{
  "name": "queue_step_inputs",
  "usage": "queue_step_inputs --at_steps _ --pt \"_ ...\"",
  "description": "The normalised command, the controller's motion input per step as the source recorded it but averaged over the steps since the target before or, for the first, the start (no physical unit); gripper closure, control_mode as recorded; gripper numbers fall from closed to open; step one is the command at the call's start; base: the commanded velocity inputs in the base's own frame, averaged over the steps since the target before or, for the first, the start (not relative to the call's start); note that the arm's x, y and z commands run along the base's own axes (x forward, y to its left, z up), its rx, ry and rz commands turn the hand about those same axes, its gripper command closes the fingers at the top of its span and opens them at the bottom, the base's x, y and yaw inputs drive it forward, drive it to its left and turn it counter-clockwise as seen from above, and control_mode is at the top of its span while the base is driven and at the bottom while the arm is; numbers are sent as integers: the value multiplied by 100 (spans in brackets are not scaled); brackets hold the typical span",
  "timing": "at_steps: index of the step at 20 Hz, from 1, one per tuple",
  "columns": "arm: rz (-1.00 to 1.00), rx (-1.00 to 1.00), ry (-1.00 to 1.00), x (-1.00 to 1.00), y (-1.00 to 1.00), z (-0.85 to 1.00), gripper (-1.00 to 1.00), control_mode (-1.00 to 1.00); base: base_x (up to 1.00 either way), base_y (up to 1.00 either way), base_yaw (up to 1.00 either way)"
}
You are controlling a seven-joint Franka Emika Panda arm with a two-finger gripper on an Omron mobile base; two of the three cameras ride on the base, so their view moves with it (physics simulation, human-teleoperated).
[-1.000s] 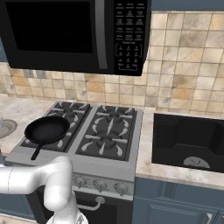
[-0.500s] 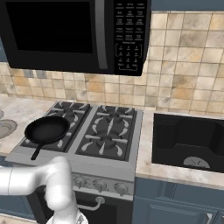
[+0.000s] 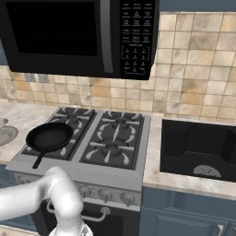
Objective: Pick up the butter stick and place it in the pan. Then turn on the burner for the pan.
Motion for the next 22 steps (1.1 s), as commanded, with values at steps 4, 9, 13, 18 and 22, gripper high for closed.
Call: queue_step_inputs --at_steps 4,9,13,18,22 --pt "-8 0 -11 -52 -83 21 100 -100 0 0 0" --pt "-7 1 -3 -21 -81 42 100 -100 0 0 0" --pt "-8 4 0 0 -85 29 100 -100 0 0 0" --pt "-9 6 0 0 -79 4 100 -100 0 0 0" --pt "-9 8 6 13 -64 -3 100 -100 0 0 0"
